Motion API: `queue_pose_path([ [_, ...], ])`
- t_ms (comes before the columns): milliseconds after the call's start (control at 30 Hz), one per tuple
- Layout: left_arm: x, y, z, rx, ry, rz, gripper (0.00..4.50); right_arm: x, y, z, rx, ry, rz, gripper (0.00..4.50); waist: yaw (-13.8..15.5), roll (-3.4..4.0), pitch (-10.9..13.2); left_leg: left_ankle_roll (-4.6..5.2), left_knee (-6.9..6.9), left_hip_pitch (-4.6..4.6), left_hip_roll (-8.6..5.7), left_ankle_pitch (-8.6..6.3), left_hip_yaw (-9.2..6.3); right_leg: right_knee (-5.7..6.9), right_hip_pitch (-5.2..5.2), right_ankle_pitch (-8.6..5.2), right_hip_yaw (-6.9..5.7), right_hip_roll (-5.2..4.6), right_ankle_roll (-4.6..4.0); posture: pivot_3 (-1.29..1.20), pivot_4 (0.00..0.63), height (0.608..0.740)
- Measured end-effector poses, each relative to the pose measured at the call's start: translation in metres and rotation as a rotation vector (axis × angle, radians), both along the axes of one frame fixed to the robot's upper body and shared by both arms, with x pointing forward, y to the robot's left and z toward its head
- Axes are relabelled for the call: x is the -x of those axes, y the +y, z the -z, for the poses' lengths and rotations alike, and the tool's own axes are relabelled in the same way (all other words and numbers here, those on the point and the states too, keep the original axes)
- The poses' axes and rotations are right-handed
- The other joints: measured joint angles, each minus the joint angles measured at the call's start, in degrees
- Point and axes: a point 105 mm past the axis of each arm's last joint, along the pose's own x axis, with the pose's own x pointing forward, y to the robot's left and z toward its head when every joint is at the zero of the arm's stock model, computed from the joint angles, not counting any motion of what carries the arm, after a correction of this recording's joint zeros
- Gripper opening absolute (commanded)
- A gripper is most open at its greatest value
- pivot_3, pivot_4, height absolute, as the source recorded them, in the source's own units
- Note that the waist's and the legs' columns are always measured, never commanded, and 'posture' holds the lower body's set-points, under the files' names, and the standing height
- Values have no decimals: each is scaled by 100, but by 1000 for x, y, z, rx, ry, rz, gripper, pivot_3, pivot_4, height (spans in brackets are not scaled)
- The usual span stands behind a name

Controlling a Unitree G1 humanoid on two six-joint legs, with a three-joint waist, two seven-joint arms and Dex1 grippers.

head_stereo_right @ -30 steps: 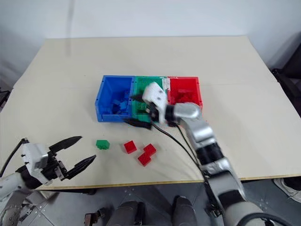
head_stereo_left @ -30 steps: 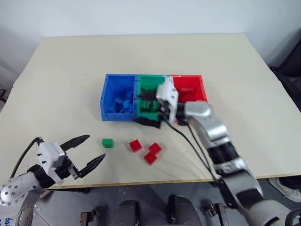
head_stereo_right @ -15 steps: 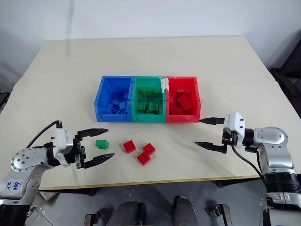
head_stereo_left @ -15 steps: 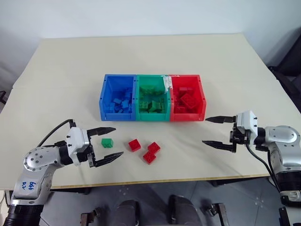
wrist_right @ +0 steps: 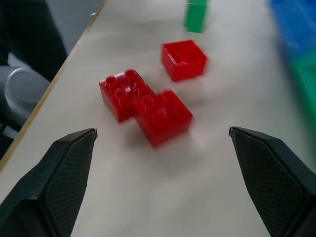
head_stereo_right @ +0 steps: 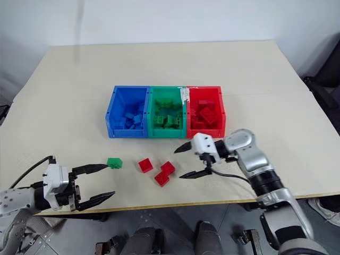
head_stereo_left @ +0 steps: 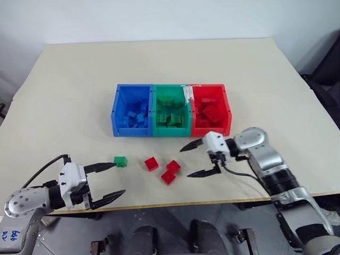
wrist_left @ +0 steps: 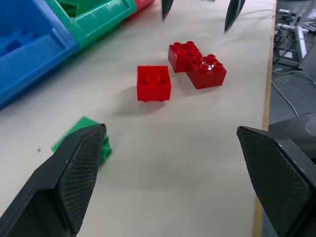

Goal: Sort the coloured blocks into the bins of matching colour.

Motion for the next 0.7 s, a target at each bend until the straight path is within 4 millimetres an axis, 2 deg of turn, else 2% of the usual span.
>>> queue_pose_path([
  [200,2,-3,-2,11,-22,-26,4500,-11,29,6,17,-43,-33,4482,-30,1,0,-2,1,0,4,-1,0,1,-2,0,-1,4,0,0,150,740],
  [300,1,-2,-2,12,-26,-37,4500,-13,32,10,30,-44,-41,3884,-24,1,0,-1,1,-1,1,-3,-2,1,-1,0,-1,3,0,0,150,740],
  [533,1,-2,-3,12,-30,-37,4500,-11,21,16,72,-14,-56,1518,-29,1,0,0,1,0,2,-4,0,1,-1,0,-1,3,0,0,150,740],
  [700,-3,-5,-7,16,-50,-24,4500,-9,8,14,27,-2,-11,1436,-6,1,1,0,1,-2,0,-5,-1,0,-1,0,-1,2,0,0,150,740],
])
